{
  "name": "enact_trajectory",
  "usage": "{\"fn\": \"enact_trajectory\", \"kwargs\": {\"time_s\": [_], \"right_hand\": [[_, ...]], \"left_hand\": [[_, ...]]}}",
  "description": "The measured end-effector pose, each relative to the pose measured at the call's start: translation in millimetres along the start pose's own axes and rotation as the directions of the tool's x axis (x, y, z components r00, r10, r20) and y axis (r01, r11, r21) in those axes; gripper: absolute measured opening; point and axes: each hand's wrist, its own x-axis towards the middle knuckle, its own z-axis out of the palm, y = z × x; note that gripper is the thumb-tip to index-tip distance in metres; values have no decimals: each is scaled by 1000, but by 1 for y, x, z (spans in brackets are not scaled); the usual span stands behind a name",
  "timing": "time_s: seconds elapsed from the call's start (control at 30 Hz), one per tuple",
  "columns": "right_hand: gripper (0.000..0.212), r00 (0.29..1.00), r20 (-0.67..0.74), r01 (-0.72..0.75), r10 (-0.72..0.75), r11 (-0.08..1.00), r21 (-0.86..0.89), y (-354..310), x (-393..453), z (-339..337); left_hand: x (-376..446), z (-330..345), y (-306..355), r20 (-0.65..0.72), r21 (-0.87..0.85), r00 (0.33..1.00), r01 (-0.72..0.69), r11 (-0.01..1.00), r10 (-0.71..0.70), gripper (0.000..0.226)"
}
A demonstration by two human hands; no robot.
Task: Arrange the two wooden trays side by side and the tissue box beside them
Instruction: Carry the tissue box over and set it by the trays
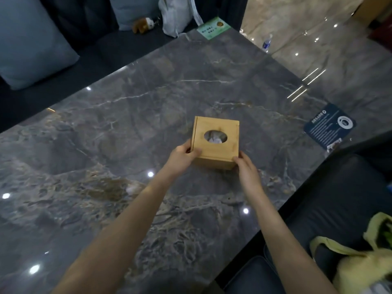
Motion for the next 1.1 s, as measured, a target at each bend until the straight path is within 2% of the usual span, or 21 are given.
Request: {"fn": "enact_trajectory", "kwargs": {"time_s": [0.1,0.3,0.47,0.57,0.8,0.97,1.1], "right_hand": [[39,1000,14,-5,5,1000,-13,-1,6,3],[44,998,67,4,2,996,-86,-2,0,9],[36,986,159,68,-43,985,-160,-10,-16,29],[29,968,228,146,-102,972,-185,-20,-31,46],[20,902,385,278,-198,946,-165,-46,-92,107],[18,811,528,393,-254,904,-169,-44,-149,153],[13,748,626,426,-222,884,-195,-26,-197,192]], "left_hand": [[-2,-3,-2,2,-5,1000,-8,1000,8,42],[-16,-10,-10,-72,-26,997,36,999,-38,40],[-43,-30,-12,-145,-88,989,-2,996,-11,34],[-63,-48,-12,-239,-110,971,-16,994,-11,34],[-134,-109,-30,-502,-209,865,-119,971,-2,31],[-207,-149,-60,-634,-204,773,-171,964,3,28],[-273,-172,-90,-712,-228,700,-164,960,-50,32]]}}
